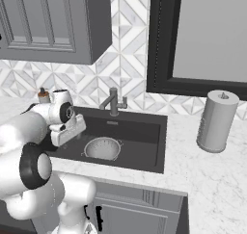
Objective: Put the colander in the sink, put the kiwi, banana, mango in the colander, and turn on the sink faucet and pour water over the colander.
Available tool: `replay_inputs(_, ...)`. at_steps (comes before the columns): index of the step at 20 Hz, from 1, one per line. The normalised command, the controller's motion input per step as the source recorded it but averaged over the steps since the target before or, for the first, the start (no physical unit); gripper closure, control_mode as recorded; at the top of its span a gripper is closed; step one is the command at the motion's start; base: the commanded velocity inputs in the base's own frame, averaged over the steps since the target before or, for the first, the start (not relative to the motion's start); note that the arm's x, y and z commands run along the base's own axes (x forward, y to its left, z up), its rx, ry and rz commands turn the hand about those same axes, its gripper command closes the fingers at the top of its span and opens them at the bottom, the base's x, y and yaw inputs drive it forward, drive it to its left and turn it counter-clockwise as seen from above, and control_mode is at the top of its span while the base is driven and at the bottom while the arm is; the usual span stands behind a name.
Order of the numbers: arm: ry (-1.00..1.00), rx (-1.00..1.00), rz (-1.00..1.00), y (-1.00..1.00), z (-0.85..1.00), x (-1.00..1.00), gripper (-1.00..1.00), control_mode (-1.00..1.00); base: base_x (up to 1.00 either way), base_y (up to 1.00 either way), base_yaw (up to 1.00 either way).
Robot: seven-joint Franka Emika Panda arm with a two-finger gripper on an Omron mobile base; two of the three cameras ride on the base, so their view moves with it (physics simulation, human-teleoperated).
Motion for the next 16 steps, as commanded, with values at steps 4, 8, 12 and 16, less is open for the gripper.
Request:
replay_inputs(4, 0.01, 0.12, 0.63, 0.38, 0.13, -0.16, -1.0, -1.0, 0.0, 0.0, 0.0)
replay_inputs(8, 0.08, 0.22, 0.73, 0.33, 0.12, 0.09, -1.0, -1.0, 0.0, 0.0, 0.0)
replay_inputs(12, 0.14, 0.24, 0.77, 0.25, 0.04, 0.36, -1.0, -1.0, 0.0, 0.0, 0.0)
replay_inputs(16, 0.1, 0.21, 0.77, 0.26, 0.0, 0.4, -1.0, -1.0, 0.0, 0.0, 0.0)
